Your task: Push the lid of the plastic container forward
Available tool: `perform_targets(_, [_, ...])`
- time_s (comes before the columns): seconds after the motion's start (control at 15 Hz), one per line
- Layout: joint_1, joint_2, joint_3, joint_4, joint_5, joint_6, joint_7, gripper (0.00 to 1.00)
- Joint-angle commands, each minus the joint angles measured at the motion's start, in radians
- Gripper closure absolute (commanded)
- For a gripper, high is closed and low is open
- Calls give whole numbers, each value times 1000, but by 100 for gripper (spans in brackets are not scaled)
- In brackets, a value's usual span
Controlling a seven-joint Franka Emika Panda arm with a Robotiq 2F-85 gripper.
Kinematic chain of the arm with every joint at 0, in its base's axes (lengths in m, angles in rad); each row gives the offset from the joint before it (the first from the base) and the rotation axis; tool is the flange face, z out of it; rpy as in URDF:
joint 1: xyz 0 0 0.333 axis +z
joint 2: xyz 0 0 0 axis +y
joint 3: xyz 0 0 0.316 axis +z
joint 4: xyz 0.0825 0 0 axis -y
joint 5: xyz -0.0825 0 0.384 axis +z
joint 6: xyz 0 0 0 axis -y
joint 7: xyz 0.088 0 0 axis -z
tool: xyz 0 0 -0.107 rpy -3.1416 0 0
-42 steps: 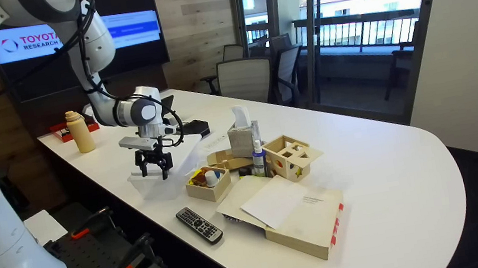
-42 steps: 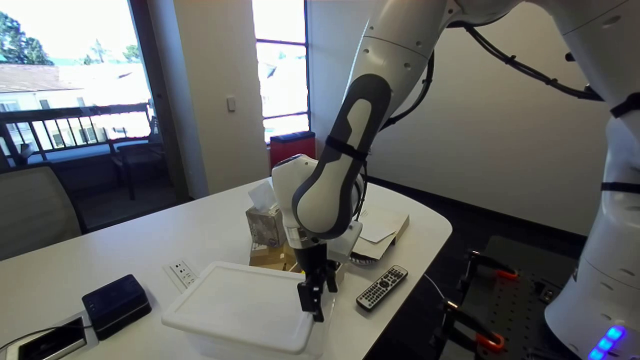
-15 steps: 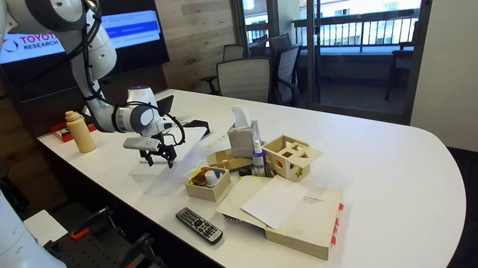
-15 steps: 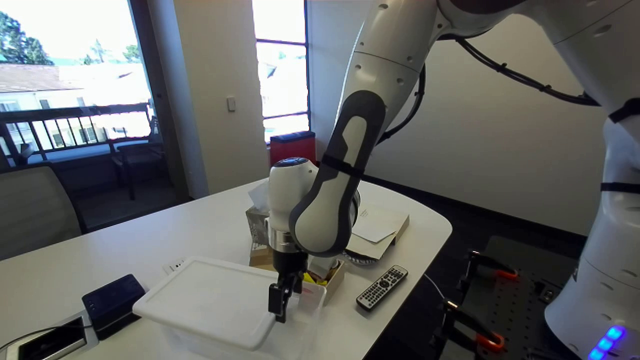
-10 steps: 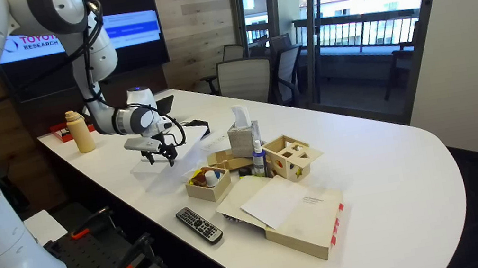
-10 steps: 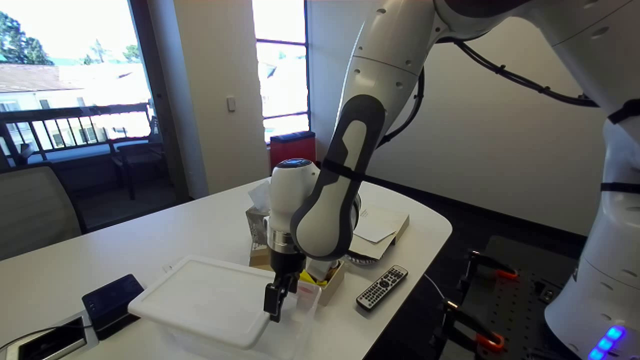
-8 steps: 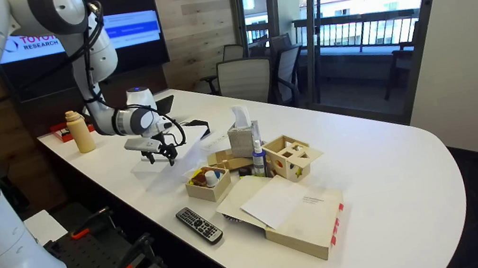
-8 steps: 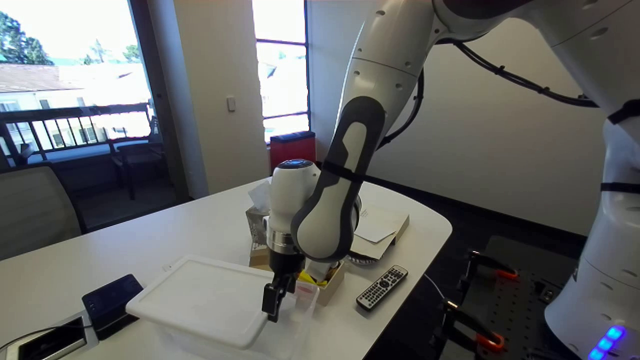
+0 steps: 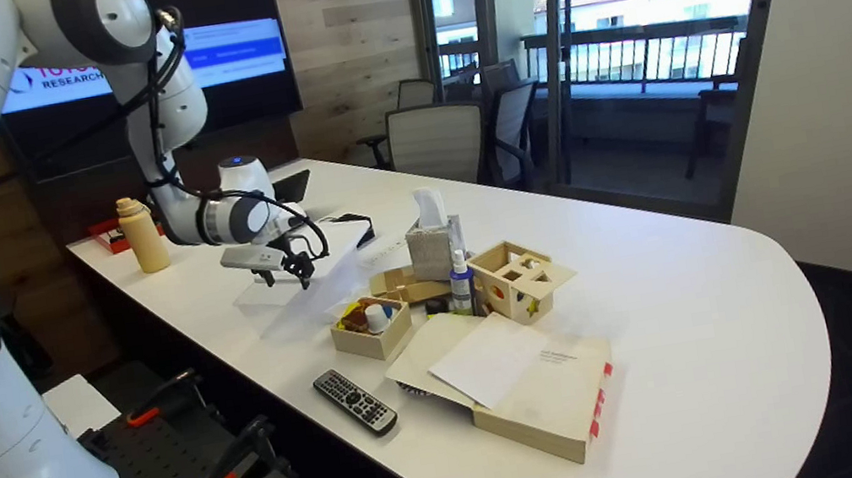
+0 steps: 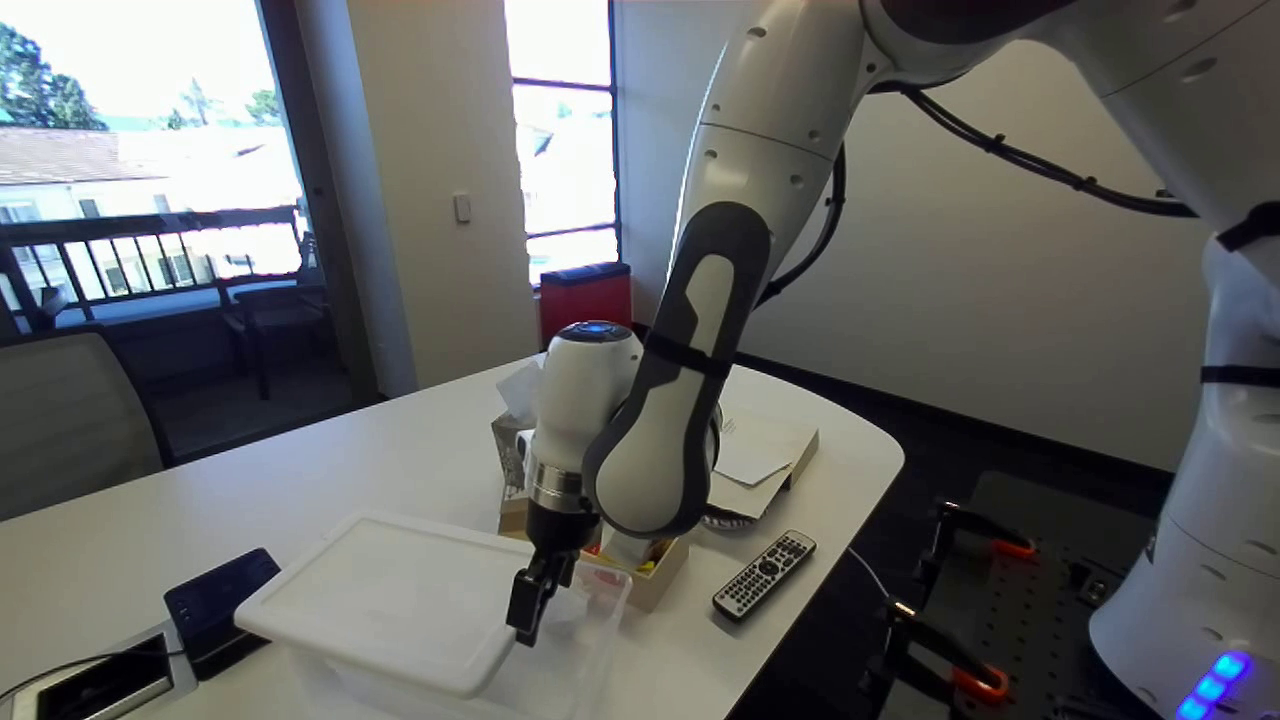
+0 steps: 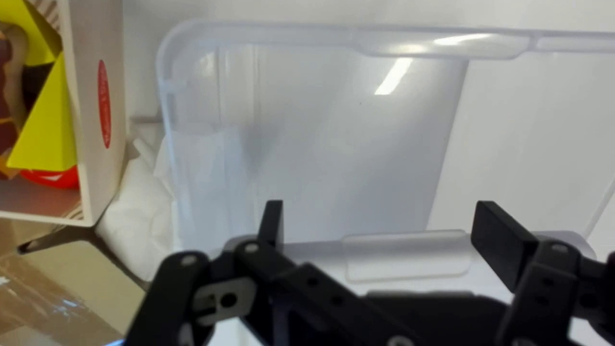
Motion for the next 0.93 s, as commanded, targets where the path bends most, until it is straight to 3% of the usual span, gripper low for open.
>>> perform_targets(0.0, [22, 10, -18, 15, -14, 53, -19, 0])
perform_targets(0.87, [39, 96, -25, 118, -15, 87, -49, 0])
